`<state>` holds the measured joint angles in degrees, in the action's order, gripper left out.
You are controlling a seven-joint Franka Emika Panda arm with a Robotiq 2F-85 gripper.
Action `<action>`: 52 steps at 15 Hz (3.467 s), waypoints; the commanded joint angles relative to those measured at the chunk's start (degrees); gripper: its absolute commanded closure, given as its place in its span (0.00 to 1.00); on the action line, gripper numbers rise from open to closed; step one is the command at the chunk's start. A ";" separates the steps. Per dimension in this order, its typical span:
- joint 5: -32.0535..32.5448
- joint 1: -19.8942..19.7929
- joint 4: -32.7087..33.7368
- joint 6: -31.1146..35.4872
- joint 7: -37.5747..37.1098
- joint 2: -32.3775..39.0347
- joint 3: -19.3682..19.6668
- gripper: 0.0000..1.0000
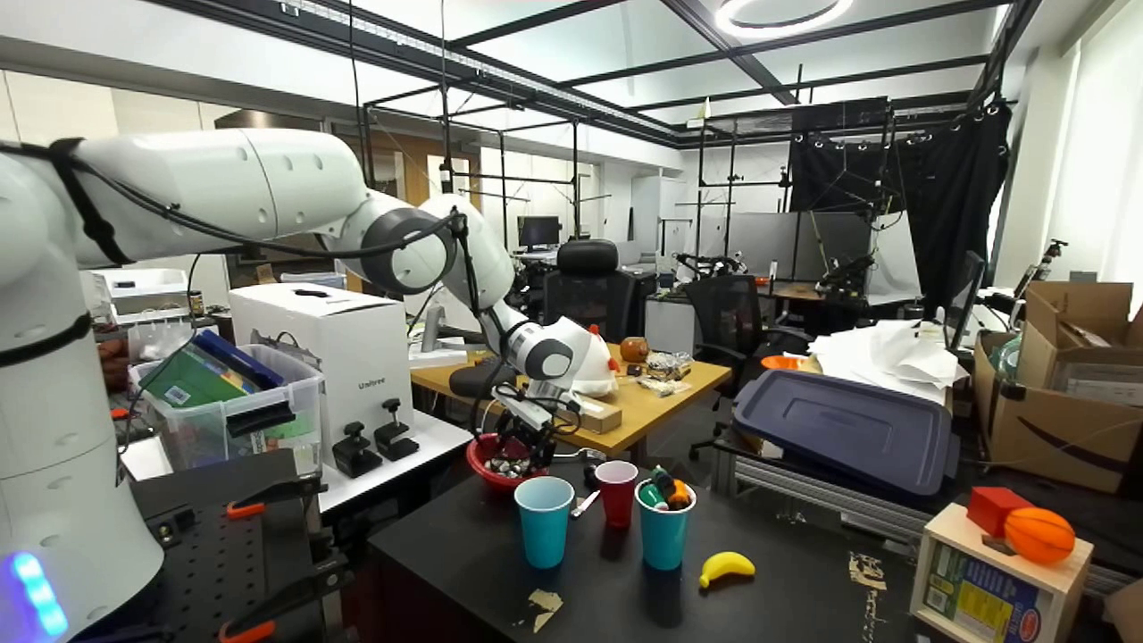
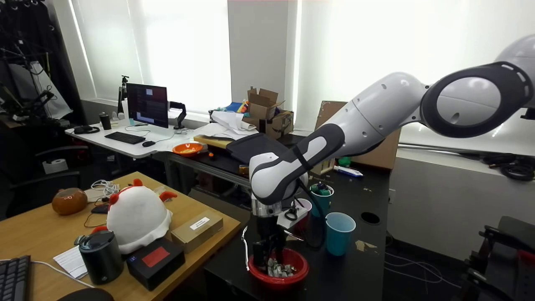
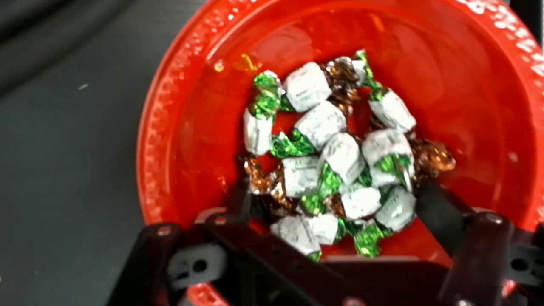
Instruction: Move some contents from the bowl to the left bowl
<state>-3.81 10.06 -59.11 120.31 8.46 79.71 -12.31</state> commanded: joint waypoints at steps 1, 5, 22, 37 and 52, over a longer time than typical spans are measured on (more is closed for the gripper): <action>-1.80 0.05 6.45 -3.30 -0.15 4.28 -0.75 0.00; -2.18 0.73 9.87 -4.54 -0.53 5.91 -0.84 0.25; 0.82 4.90 10.78 -3.19 -7.03 4.44 5.75 0.96; 9.36 8.77 8.37 -8.70 -16.01 2.48 15.93 0.96; 7.72 7.46 -13.84 -2.84 -7.07 -15.27 11.14 0.96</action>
<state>4.37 18.31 -61.64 115.16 -0.33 72.38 -0.10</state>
